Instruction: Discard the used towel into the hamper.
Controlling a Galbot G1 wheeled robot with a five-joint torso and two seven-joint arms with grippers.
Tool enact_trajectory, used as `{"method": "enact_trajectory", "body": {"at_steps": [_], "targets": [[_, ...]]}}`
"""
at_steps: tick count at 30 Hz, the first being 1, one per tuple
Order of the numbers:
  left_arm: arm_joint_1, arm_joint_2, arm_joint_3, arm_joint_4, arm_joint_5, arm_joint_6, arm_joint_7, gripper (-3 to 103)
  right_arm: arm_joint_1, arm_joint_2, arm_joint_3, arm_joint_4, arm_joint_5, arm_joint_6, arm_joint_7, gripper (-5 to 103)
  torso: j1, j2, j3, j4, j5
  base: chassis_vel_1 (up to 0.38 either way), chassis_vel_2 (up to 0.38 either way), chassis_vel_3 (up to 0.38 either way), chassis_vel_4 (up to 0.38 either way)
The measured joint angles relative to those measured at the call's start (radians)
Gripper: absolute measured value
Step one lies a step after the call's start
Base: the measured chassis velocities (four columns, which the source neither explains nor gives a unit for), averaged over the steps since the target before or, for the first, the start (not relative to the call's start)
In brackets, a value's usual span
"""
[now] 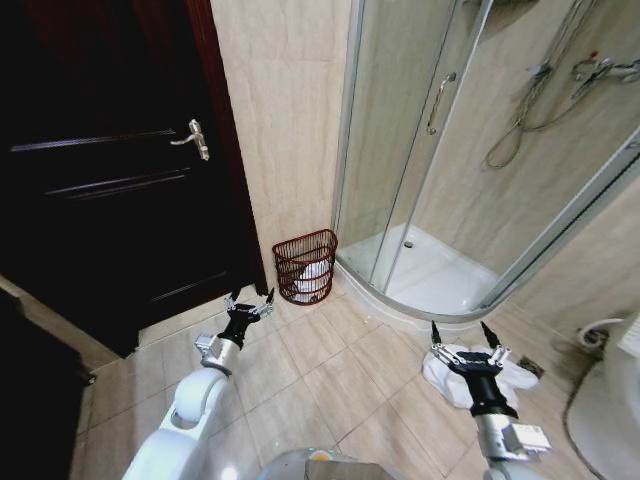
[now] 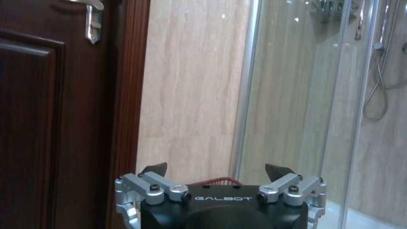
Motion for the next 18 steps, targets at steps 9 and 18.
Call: {"method": "enact_trajectory", "body": {"at_steps": [9, 18], "targets": [[-0.032, 0.01, 0.021, 0.013, -0.002, 0.031, 0.0, 100, 0.012, 0.0, 0.002, -0.029, 0.005, 0.008, 0.008, 100, 0.0, 0.0, 0.0, -0.0001, 0.0001, -0.179, -0.156, 0.176, 0.156], [-0.02, 0.016, 0.033, 0.014, -0.002, 0.03, 0.0, 100, -0.002, 0.0, 0.005, -0.029, -0.008, 0.016, 0.015, 100, 0.0, 0.0, 0.0, 0.0003, 0.001, -0.264, -0.268, 0.279, 0.272]]}}
